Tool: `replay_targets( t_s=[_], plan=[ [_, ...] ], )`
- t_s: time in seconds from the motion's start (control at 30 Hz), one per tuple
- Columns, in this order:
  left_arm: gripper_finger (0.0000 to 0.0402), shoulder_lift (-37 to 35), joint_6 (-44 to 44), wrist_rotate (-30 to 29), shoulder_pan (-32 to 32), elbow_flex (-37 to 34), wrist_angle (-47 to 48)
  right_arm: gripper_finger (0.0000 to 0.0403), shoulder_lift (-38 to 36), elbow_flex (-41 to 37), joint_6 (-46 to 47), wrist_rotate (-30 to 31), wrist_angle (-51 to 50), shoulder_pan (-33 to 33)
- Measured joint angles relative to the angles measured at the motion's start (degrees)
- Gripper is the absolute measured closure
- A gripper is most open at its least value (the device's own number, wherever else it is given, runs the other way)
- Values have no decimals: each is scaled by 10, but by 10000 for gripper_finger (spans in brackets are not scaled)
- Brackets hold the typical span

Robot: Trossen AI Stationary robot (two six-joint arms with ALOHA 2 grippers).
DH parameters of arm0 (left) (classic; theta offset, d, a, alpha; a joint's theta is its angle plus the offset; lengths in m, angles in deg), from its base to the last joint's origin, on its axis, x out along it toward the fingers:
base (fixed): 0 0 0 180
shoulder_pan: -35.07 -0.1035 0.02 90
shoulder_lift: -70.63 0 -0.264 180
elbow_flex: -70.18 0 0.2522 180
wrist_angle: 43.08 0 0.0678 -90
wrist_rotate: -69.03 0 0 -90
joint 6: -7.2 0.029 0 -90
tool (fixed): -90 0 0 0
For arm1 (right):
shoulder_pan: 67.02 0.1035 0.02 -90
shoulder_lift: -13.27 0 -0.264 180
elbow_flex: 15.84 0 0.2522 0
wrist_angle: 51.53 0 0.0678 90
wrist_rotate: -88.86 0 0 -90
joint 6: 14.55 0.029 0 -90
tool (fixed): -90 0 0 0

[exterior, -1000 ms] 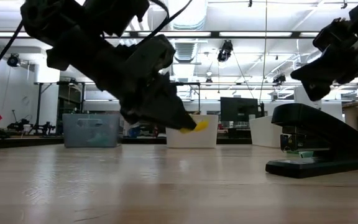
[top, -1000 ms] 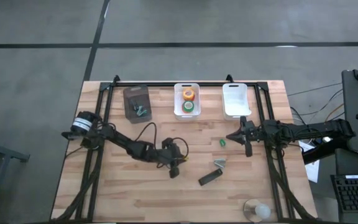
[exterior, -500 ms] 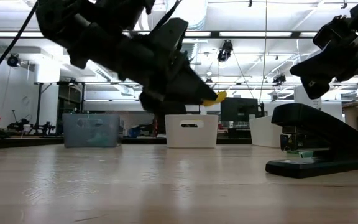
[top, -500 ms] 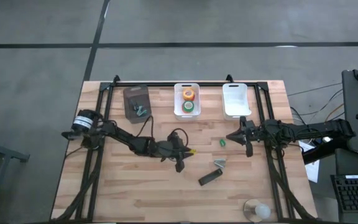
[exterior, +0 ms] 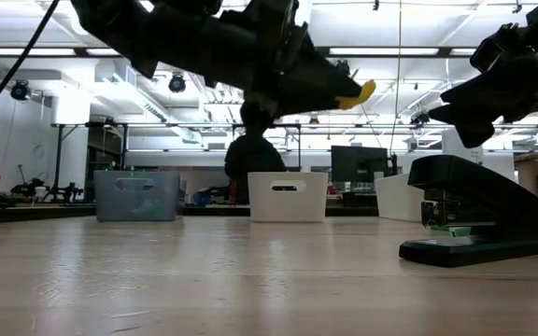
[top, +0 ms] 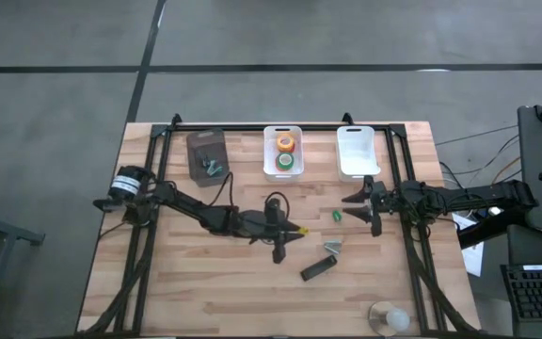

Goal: Pick and place Stapler, Stapler remover, tape
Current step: Put the yellow stapler into the right white bin

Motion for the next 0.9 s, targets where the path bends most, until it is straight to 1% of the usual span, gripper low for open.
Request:
replay_targets(
  t_s=[0.2, 0.43, 0.6, 0.9],
  plan=[
    [326, 0, 12, 1, -1, 13, 0, 218, 0, 0, 0, 0, 0, 0],
    [321, 0, 18, 1, -1, 13, 1, 223, 0, 0, -5, -2, 0, 0],
    [325, 0, 18, 1, -1, 13, 1, 227, 0, 0, -5, -2, 0, 0],
    [321, 0, 17, 1, -1, 13, 1, 222, -1, 0, -5, -2, 0, 0]
  ],
)
